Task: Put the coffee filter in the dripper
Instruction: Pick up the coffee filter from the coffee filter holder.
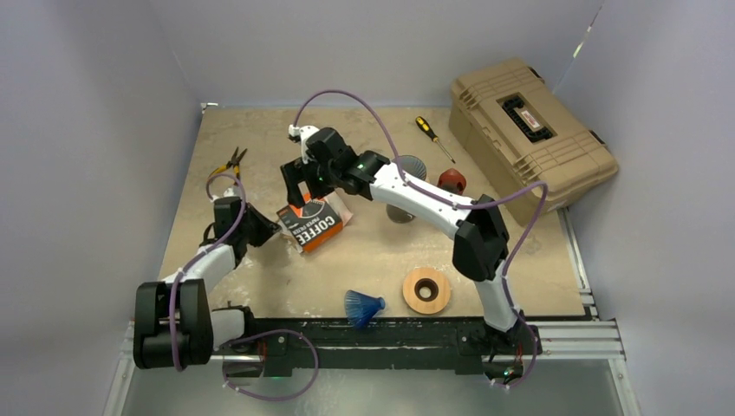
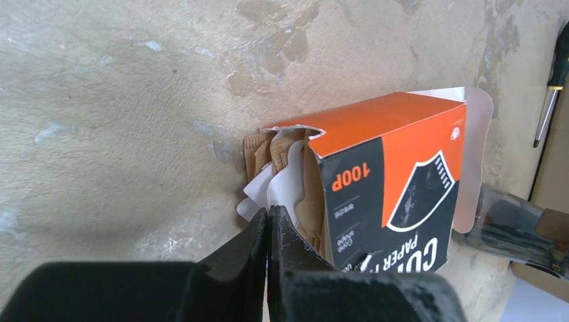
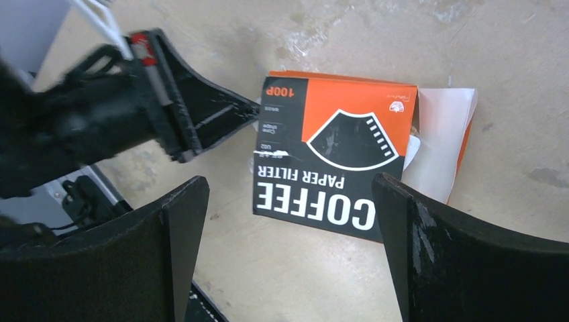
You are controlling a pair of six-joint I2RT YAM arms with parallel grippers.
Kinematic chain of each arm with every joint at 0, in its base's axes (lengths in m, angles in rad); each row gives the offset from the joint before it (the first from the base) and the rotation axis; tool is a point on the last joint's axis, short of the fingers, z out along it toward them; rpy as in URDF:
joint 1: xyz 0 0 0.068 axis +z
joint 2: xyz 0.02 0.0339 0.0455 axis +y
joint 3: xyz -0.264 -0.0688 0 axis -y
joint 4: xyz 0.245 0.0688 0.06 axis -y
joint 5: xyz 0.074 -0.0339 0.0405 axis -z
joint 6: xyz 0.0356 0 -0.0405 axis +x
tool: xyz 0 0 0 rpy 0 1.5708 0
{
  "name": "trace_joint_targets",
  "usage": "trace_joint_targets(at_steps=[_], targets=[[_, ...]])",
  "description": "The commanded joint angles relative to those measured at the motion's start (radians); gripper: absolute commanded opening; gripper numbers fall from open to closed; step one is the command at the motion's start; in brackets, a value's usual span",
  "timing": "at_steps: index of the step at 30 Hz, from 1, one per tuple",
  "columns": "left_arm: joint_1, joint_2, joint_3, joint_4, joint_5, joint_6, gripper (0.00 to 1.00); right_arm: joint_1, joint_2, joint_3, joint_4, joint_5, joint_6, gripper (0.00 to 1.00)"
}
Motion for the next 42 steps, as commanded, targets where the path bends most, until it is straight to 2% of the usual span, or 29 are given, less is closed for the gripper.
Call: trace_joint_targets(at_steps=[1, 7, 14, 29, 42], targets=[[0.008, -0.064, 0.08, -0.15, -0.034, 0.079, 0.0, 0.008, 0.044, -0.001, 0.022, 0.034, -0.019, 0.94], [0.008, -0.099, 0.134, -0.259, -0.043, 0.121, 0.0, 0.023, 0.101, -0.002, 0.026, 0.074, -0.035, 0.94], [0.008, -0.126, 0.166, -0.302, -0.024, 0.125, 0.0, 0.054, 0.15, 0.0, 0.031, 0.121, -0.047, 0.97], [0.008, -0.186, 0.292, -0.429, -0.003, 0.152, 0.0, 0.086, 0.138, -0.05, 0.049, 0.166, -0.056, 0.99], [0.008, -0.275, 0.421, -0.604, -0.09, 0.225, 0.0, 0.086, 0.158, -0.018, 0.015, 0.203, -0.038, 0.99]])
